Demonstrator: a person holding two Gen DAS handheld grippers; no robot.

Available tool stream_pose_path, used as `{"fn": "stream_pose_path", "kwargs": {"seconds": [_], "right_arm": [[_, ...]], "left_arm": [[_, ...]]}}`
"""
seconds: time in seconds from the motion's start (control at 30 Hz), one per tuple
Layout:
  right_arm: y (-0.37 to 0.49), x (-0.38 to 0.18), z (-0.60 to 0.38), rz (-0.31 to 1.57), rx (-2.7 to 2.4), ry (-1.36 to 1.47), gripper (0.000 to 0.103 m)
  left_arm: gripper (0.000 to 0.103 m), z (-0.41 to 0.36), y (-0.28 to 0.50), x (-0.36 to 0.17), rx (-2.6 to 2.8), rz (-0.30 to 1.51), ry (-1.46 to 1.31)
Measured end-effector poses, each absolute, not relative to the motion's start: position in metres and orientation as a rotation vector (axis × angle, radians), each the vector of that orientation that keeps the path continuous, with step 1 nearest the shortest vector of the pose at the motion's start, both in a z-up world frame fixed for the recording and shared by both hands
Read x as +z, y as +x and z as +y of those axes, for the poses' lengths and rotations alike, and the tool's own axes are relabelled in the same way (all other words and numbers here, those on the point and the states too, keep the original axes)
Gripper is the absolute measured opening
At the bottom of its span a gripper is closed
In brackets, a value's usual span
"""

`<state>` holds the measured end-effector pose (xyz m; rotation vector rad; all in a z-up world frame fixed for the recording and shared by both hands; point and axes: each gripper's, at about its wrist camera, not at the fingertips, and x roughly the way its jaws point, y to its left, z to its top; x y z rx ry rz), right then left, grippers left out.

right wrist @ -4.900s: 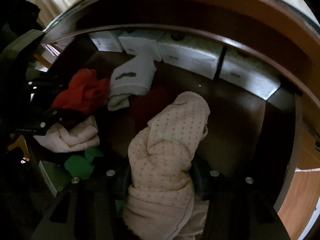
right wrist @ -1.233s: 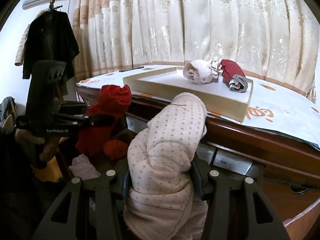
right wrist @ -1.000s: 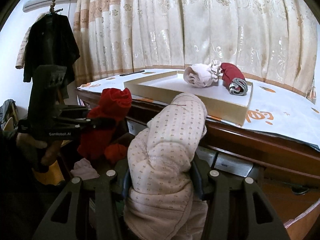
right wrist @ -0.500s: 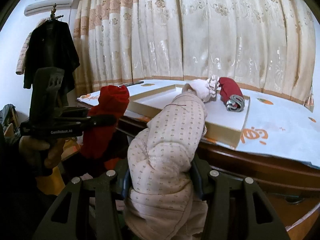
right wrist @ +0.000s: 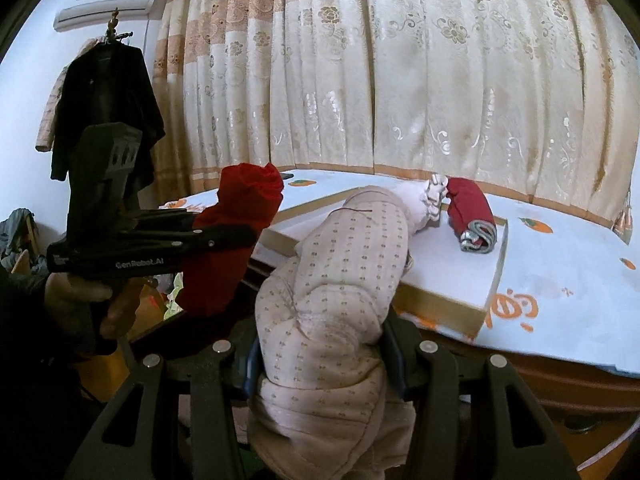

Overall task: Take underwear out of drawer
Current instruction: 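Carry both garments over the beige tray beside the earlier garments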

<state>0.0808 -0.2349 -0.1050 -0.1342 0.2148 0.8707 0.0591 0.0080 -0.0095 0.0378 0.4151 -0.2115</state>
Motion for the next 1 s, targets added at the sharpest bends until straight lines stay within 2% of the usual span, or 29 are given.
{"fn": "stream_pose_path", "kwargs": {"seconds": [1.0], "right_arm": [[0.166, -0.021, -0.203, 0.321, 0.863, -0.024, 0.051]], "left_arm": [[0.034, 0.031, 0.15, 0.041, -0.209, 0.47, -0.057]]}}
